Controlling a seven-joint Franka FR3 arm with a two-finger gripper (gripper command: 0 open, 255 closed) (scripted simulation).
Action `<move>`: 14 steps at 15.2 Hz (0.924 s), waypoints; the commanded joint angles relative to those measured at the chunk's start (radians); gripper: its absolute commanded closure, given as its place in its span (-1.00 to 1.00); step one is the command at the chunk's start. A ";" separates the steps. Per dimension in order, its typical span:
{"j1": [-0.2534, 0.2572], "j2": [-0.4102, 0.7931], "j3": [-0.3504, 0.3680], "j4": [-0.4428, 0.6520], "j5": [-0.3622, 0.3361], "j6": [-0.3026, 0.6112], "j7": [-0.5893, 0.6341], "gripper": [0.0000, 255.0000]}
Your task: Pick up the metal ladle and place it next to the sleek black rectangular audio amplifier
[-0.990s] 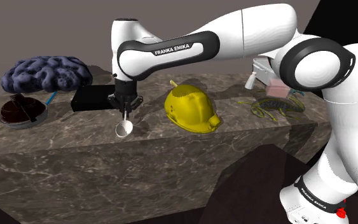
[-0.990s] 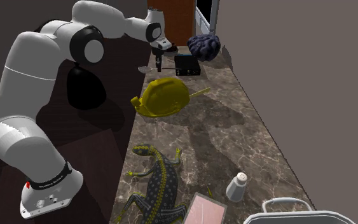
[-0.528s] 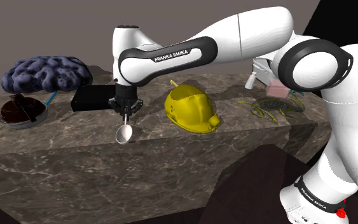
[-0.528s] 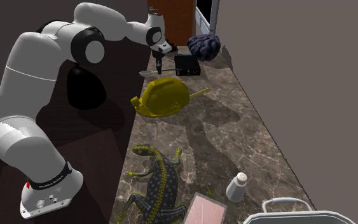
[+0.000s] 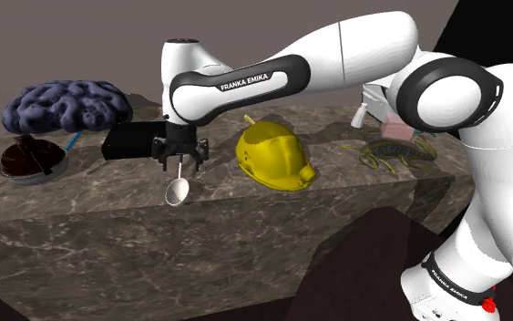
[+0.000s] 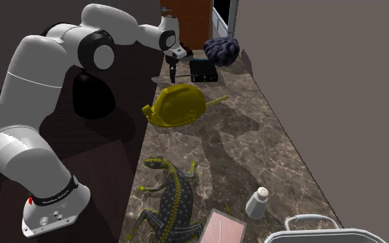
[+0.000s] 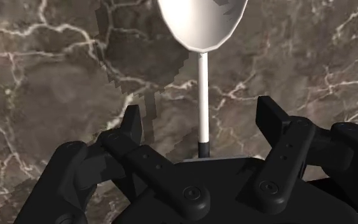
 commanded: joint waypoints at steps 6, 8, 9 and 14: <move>-0.007 -0.052 0.004 0.040 0.006 -0.093 -0.003 -1.00; -0.007 -0.052 0.004 0.040 0.006 -0.093 -0.003 -1.00; -0.007 -0.052 0.004 0.040 0.006 -0.093 -0.003 -1.00; -0.007 -0.052 0.004 0.040 0.006 -0.093 -0.003 -1.00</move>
